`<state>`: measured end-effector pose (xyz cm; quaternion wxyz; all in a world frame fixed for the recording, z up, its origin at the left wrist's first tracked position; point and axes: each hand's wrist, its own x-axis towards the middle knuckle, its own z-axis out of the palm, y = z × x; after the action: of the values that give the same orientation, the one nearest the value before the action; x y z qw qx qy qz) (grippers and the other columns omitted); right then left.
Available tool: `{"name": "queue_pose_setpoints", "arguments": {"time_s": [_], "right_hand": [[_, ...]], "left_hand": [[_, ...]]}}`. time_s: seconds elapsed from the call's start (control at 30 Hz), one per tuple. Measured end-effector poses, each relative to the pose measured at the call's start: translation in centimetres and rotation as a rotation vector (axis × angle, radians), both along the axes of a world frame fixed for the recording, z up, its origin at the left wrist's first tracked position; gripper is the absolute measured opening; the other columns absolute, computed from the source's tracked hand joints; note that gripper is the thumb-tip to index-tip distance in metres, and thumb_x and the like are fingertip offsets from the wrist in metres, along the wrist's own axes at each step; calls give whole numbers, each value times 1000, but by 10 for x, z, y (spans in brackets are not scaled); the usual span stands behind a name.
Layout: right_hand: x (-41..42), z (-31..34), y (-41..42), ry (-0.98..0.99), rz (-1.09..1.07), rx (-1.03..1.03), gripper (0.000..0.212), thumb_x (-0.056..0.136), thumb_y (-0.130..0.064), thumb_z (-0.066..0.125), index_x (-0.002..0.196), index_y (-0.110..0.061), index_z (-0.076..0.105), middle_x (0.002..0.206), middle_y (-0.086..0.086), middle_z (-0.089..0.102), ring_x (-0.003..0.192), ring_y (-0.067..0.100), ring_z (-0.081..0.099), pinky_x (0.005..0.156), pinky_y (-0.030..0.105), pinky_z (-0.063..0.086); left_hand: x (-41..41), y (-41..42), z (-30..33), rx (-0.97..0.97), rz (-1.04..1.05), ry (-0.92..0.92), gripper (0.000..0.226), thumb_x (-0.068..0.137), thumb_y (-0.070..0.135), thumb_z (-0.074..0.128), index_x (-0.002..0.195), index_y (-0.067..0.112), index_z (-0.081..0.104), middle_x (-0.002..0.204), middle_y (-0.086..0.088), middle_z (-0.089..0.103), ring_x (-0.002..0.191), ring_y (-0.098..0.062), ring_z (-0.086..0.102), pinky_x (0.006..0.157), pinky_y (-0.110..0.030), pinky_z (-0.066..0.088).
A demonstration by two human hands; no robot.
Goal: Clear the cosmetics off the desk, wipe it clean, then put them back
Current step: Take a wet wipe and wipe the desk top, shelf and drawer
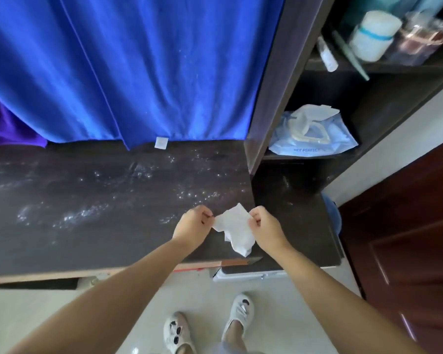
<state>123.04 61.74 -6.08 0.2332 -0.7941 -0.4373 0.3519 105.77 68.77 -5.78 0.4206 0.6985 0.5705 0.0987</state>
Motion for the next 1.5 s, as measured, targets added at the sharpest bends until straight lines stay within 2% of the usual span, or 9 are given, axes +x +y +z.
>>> {"name": "queue_pose_setpoints", "arguments": {"time_s": [0.17,0.27,0.43,0.53,0.87,1.03,1.17,1.4,1.5], "right_hand": [[-24,-21,-18,-512,248,253,47,94,-27,32,137,-8,40,145,12,39,135,27,33,110,42,31],[-53,-41,-21,-535,443,48,69,88,-48,9,146,-13,22,157,11,15,146,26,8,117,46,6],[-117,-56,-21,-631,643,116,58,89,-46,33,137,-15,35,143,19,42,135,34,36,105,58,32],[-106,-57,-32,-688,883,205,51,94,-47,29,139,-24,33,147,12,39,139,25,23,112,50,17],[-54,-59,-11,-671,163,-148,76,87,-47,5,143,0,24,154,22,14,144,36,11,116,52,13],[-122,-54,-17,-676,564,90,64,94,-48,21,138,-4,38,146,15,39,136,32,35,105,50,36],[-85,-57,-6,-761,880,112,55,95,-45,22,142,-18,31,148,6,38,139,26,24,110,45,21],[-27,-44,68,-657,261,-169,55,100,-39,17,148,-22,-2,158,11,-10,145,28,-10,118,45,-3],[-80,-49,67,-650,425,-31,60,97,-43,18,148,-15,7,157,15,1,145,31,-1,118,51,4]], "left_hand": [[-63,-2,-22,333,-82,125,26,90,21,43,107,10,59,101,-8,59,96,-28,54,78,-37,47],[-98,0,-32,503,-113,253,40,84,30,33,103,8,61,100,-13,62,91,-36,57,80,-42,46],[-128,8,-44,545,-56,316,41,85,26,32,108,6,58,116,-15,58,106,-34,50,95,-43,34],[-127,9,-45,550,-46,305,41,84,24,31,108,3,58,116,-17,58,106,-37,52,95,-46,38],[-127,8,-46,564,-50,309,41,85,22,30,110,4,58,118,-16,58,109,-34,49,99,-44,35],[-128,9,-48,571,-53,315,41,85,21,31,110,3,57,118,-16,57,110,-34,49,101,-43,33],[-128,10,-47,578,-48,309,40,84,20,31,109,4,58,117,-16,58,109,-33,49,100,-44,34],[-125,12,-53,546,-8,375,45,87,23,29,119,1,51,130,-18,50,124,-34,42,111,-49,23],[-124,12,-53,534,-15,393,45,88,23,27,119,1,51,131,-18,49,125,-34,41,111,-50,22]]}}
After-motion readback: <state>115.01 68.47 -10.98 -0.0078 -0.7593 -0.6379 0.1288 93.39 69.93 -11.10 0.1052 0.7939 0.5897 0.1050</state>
